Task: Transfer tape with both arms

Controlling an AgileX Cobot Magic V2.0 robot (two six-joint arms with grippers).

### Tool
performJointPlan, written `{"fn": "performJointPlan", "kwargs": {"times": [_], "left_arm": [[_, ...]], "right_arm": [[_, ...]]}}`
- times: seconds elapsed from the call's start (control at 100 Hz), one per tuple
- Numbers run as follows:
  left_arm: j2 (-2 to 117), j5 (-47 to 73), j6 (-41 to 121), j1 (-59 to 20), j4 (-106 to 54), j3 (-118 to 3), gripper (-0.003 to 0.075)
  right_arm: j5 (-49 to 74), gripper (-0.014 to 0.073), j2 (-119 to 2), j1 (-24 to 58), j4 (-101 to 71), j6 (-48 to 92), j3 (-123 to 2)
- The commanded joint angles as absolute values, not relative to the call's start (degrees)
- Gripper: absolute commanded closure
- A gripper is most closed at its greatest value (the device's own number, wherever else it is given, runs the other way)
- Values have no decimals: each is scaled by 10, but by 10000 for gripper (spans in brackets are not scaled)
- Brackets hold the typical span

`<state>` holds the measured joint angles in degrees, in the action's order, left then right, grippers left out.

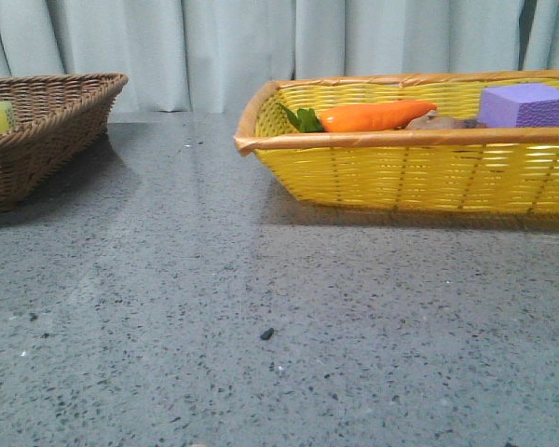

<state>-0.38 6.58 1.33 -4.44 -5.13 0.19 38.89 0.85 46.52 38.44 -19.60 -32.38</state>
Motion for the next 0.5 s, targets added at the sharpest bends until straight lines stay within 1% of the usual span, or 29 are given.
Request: {"fn": "performJointPlan", "kwargs": {"times": [0.0,0.14,0.49], "left_arm": [[-21,77,-28,-44,-17,8,741],[-21,132,-31,-44,-6,8,741],[-21,136,-31,-44,-6,7,741]], "right_arm": [[353,660,2,463,406,-196,-334],[353,660,2,463,406,-196,-334],[353,660,2,463,406,-196,-334]]}}
